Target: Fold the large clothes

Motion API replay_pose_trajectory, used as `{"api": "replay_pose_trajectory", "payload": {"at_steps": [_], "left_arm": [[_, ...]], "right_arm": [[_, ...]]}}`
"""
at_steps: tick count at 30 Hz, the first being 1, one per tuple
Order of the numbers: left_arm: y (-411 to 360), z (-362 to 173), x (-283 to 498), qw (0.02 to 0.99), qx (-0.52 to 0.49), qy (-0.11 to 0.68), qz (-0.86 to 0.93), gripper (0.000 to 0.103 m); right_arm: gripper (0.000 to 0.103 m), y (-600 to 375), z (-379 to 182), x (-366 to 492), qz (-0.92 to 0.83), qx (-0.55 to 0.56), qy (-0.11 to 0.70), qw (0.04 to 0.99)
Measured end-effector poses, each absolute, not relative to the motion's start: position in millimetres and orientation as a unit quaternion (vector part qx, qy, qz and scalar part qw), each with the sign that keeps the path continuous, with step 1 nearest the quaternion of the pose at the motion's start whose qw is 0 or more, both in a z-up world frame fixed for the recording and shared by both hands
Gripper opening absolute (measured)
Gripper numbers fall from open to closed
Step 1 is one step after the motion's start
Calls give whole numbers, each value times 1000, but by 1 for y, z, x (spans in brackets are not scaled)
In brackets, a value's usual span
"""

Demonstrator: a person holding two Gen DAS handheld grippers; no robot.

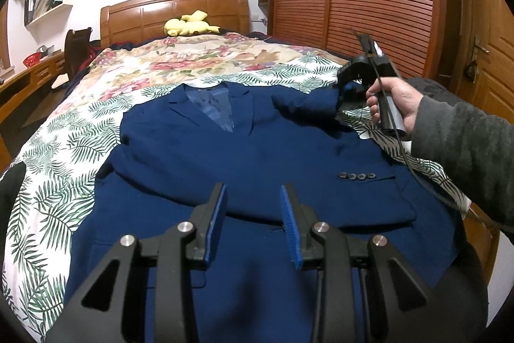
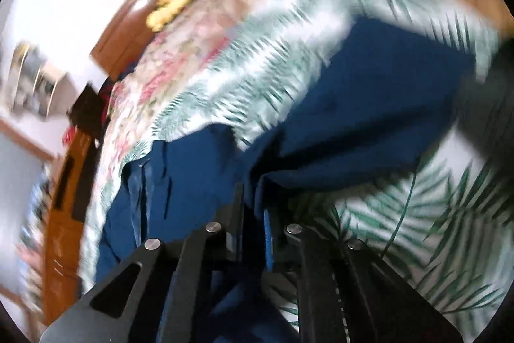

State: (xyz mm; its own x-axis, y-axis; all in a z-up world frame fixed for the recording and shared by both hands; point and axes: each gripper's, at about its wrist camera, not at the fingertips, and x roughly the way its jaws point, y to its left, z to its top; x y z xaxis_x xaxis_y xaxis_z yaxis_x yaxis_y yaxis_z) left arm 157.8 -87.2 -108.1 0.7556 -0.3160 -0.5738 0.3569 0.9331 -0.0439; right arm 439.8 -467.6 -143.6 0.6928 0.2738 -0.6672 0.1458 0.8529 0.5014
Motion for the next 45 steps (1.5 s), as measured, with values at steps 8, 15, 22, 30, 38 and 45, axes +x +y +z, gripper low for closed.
{"api": "replay_pose_trajectory", "payload": {"at_steps": [8, 15, 22, 30, 38, 45], "left_arm": [[-78, -104, 159, 939, 25, 297, -173, 32], [-77, -103, 157, 940, 25, 295, -168, 32], [-83, -107, 158, 939, 36, 301, -163, 32], [-90, -115, 159, 936, 49, 309, -163, 32], [-94, -116, 162, 934, 50, 309, -171, 32], [-92, -117, 162, 934, 51, 311, -169, 32]], "right_arm": [[28, -344, -81, 339, 218, 22, 352, 910], [52, -351, -106, 299, 192, -17, 392, 899], [56, -408, -107, 341, 109, 25, 393, 913], [56, -468, -169, 404, 74, 195, 465, 860], [56, -470, -192, 430, 69, 264, 483, 832], [5, -456, -185, 446, 58, 240, 469, 848]]}}
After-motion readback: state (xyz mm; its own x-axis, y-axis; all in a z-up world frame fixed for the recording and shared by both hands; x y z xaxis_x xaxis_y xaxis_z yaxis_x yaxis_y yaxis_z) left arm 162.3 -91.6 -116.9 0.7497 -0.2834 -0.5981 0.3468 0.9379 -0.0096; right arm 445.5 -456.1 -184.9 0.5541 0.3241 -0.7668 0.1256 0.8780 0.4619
